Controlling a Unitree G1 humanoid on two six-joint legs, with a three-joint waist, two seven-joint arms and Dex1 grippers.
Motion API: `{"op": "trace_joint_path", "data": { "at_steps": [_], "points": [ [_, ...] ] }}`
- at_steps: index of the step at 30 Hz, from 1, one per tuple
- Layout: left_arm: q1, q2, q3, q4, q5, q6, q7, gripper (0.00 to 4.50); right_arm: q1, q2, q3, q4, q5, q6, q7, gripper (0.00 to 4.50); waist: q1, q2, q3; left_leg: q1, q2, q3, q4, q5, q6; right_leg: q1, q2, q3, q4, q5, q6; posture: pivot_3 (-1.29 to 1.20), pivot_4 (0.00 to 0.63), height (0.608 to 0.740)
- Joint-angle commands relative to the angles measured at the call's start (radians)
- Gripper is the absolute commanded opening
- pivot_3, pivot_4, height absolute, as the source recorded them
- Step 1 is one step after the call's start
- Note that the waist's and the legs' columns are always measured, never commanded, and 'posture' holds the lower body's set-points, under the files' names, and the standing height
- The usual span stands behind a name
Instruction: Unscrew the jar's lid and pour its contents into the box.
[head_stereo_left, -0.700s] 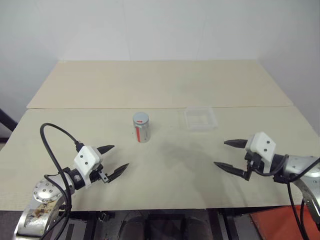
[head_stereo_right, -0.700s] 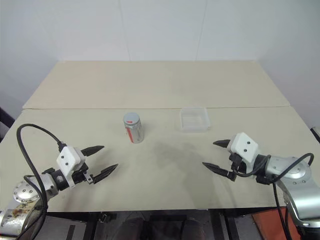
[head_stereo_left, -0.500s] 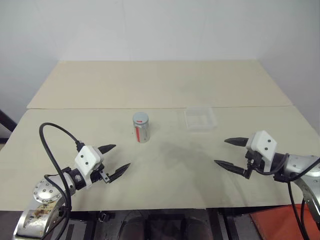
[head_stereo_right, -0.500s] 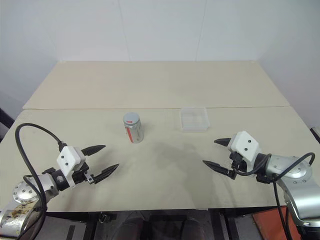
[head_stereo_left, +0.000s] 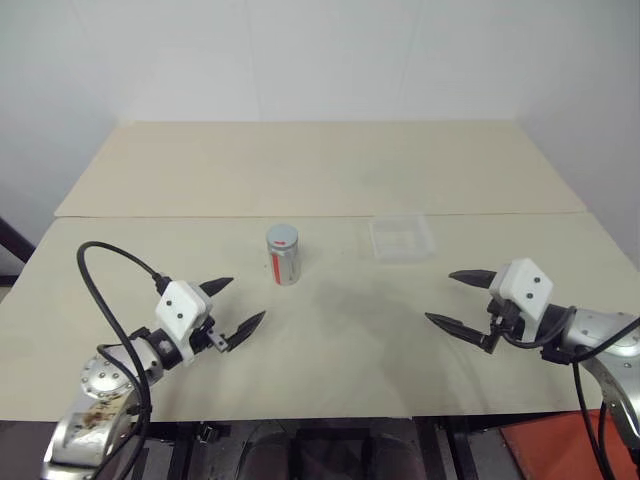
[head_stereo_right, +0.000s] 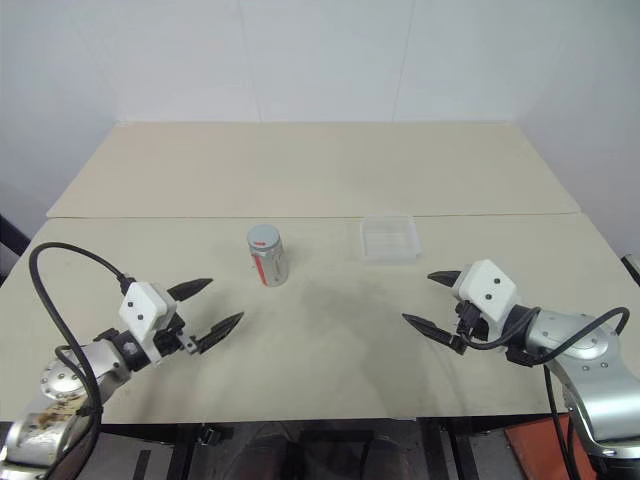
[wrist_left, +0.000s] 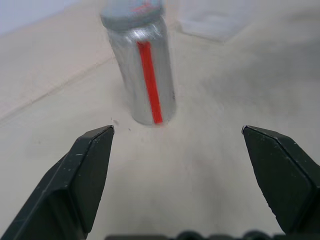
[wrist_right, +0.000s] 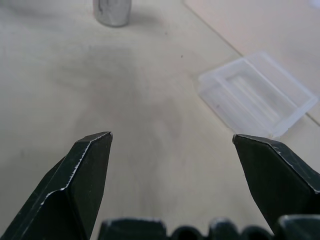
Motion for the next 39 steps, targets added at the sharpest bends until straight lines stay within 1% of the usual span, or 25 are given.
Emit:
{"op": "trace_joint_path", "data": {
  "at_steps": [1, 6, 9, 17, 26, 33, 39],
  "points": [
    [-0.026, -0.080, -0.022, 0.021, 0.040, -0.085, 0.080, 4.46, -0.023, 0.010, 0.009, -0.043, -0.006, 0.011, -0.028, 4.50, 0.000, 0.000, 0.000, 0.000, 0.000, 0.000, 0.000, 0.000, 0.000, 0.000, 0.000, 0.000, 0.000, 0.000, 0.000, 0.00, 0.150, 0.740],
    [-0.045, -0.161, -0.065, 0.071, 0.113, -0.151, 0.152, 4.46, -0.034, 0.008, 0.018, -0.058, -0.006, 0.029, -0.042, 4.50, 0.000, 0.000, 0.000, 0.000, 0.000, 0.000, 0.000, 0.000, 0.000, 0.000, 0.000, 0.000, 0.000, 0.000, 0.000, 0.00, 0.150, 0.740],
    [-0.057, -0.198, -0.101, 0.107, 0.141, -0.198, 0.166, 4.46, -0.042, 0.010, 0.026, -0.058, -0.014, 0.032, -0.051, 4.50, 0.000, 0.000, 0.000, 0.000, 0.000, 0.000, 0.000, -0.002, 0.003, 0.000, 0.000, 0.000, 0.000, 0.000, 0.000, 0.00, 0.150, 0.740],
    [-0.159, -0.319, -0.160, 0.252, 0.238, -0.247, 0.297, 4.46, -0.073, 0.026, 0.050, -0.064, -0.019, 0.040, -0.069, 4.50, 0.002, -0.001, 0.000, 0.000, 0.000, 0.000, 0.000, -0.002, 0.004, 0.000, 0.000, -0.001, 0.000, 0.000, 0.000, 0.00, 0.150, 0.740],
    [-0.229, -0.350, -0.162, 0.379, 0.249, -0.307, 0.332, 4.46, -0.038, 0.030, 0.062, -0.126, -0.003, 0.067, -0.079, 4.50, 0.002, -0.001, 0.000, 0.000, 0.000, 0.000, 0.000, -0.002, 0.004, 0.000, 0.000, -0.001, 0.000, 0.000, 0.000, 0.00, 0.150, 0.740],
    [-0.281, -0.374, -0.183, 0.461, 0.258, -0.354, 0.341, 4.46, -0.058, 0.036, 0.075, -0.120, -0.015, 0.076, -0.084, 4.50, 0.002, -0.001, 0.001, 0.000, 0.000, -0.001, 0.000, -0.002, 0.005, 0.000, 0.000, -0.001, 0.000, 0.000, 0.000, 0.00, 0.150, 0.740],
    [-0.315, -0.405, -0.165, 0.522, 0.262, -0.371, 0.386, 4.46, -0.059, 0.043, 0.078, -0.128, -0.017, 0.079, -0.092, 4.50, 0.002, -0.001, 0.001, -0.001, 0.000, 0.000, 0.000, -0.002, 0.004, 0.000, 0.000, -0.001, 0.000, 0.000, 0.000, 0.00, 0.150, 0.740]
  ]
}}
